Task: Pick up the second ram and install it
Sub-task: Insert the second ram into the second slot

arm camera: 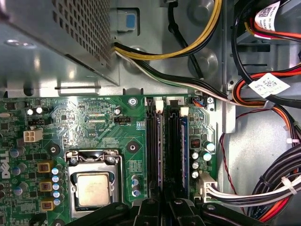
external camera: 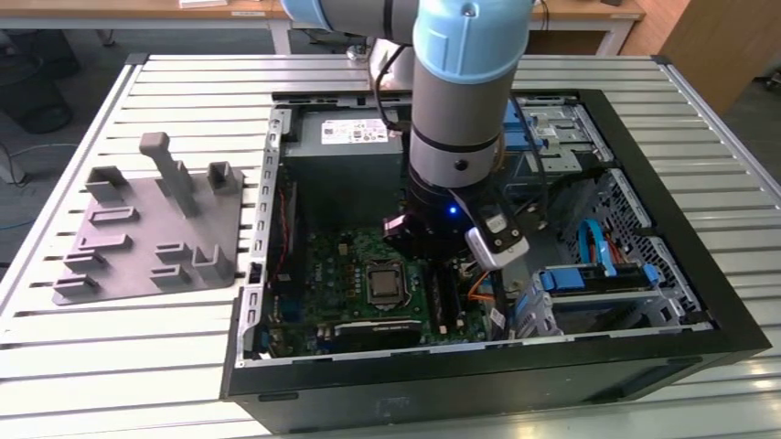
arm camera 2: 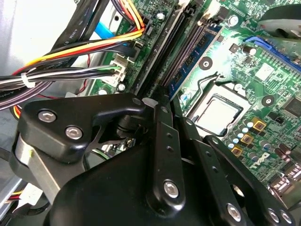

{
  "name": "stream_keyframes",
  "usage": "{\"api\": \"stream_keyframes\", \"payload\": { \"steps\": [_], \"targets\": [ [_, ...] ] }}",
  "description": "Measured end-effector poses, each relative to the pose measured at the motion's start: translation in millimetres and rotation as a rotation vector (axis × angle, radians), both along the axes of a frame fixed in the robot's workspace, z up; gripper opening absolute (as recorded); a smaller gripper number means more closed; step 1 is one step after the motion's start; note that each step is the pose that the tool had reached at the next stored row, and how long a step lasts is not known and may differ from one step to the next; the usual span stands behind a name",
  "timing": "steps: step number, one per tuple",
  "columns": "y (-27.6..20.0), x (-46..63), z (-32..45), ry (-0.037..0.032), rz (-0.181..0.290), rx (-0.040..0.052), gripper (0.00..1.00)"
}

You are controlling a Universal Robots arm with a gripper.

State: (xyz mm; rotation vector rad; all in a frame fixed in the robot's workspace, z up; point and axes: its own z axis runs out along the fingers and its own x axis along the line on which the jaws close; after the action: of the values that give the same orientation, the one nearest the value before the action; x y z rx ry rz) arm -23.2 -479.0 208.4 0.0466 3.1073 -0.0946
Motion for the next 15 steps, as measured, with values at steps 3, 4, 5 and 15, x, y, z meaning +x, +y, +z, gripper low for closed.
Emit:
{"api": "stream_keyframes", "payload": {
  "steps": [3,4,5,15],
  "targets": [
    [0.0,0.8,0.0,0.0,0.01,0.0,0.14],
    [0.0,1.1,0.0,-0.0001,0.015,0.0001,0.14],
    [0.1,1.2,-0.2,-0.0003,0.018,0.0004,0.14],
    [0.0,1.0,-0.2,0.0001,0.029,-0.0008,0.14]
  ]
}}
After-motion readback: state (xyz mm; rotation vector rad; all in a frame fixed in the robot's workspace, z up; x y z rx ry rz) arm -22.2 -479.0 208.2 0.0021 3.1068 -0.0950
